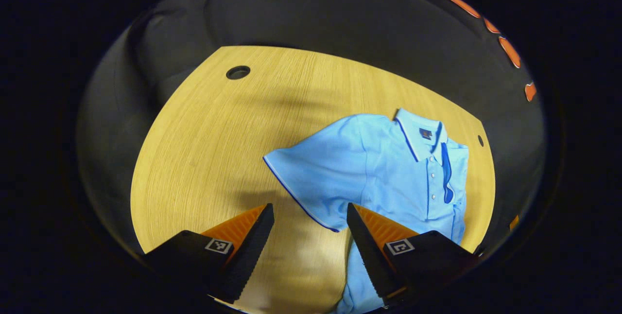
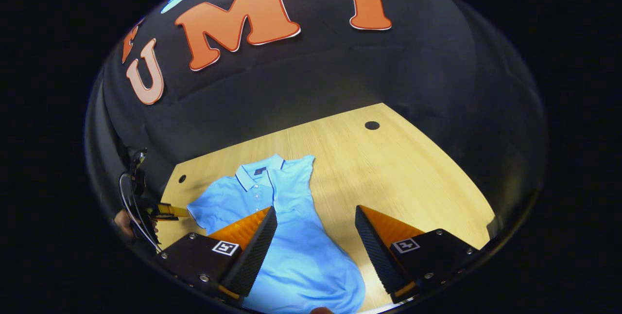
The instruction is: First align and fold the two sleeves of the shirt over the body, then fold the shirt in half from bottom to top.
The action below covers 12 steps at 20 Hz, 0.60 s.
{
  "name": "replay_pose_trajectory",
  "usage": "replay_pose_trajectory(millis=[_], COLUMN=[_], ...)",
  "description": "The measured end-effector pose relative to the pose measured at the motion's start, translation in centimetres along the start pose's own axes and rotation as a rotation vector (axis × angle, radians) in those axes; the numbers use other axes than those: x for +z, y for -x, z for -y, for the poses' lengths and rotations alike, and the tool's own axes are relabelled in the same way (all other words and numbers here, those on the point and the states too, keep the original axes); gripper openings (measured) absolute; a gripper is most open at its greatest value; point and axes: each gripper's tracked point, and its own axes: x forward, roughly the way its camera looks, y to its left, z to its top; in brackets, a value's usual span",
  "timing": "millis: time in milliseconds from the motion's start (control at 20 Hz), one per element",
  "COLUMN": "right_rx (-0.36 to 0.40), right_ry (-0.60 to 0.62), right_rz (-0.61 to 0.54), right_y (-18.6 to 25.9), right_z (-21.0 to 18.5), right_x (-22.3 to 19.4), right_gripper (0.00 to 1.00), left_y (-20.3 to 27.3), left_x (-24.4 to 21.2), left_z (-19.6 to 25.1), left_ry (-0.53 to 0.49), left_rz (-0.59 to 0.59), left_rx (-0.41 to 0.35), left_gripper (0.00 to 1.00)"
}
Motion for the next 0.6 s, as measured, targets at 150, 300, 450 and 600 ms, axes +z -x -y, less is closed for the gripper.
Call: replay_pose_trajectory(millis=[150,300,450,600], right_rx=[0.007,-0.021,-0.04,-0.056], right_ry=[0.017,0.031,0.022,0.001], right_rz=[-0.023,-0.02,-0.014,-0.008], right_y=[1.5,2.7,3.7,4.6], right_z=[1.1,2.6,3.4,4.2], right_x=[-1.7,-2.6,-3.0,-3.3], right_gripper=[0.99,0.99,0.99,0.99], left_y=[-2.0,-3.3,-4.0,-4.5], left_x=[-0.4,-0.2,0.0,-0.5], left_z=[-0.4,-0.5,-0.5,-0.3], left_ry=[0.044,0.034,0.014,0.019], left_rz=[-0.066,-0.093,-0.114,-0.147], left_rx=[0.051,0.095,0.126,0.149], left_gripper=[0.98,0.98,0.98,0.95])
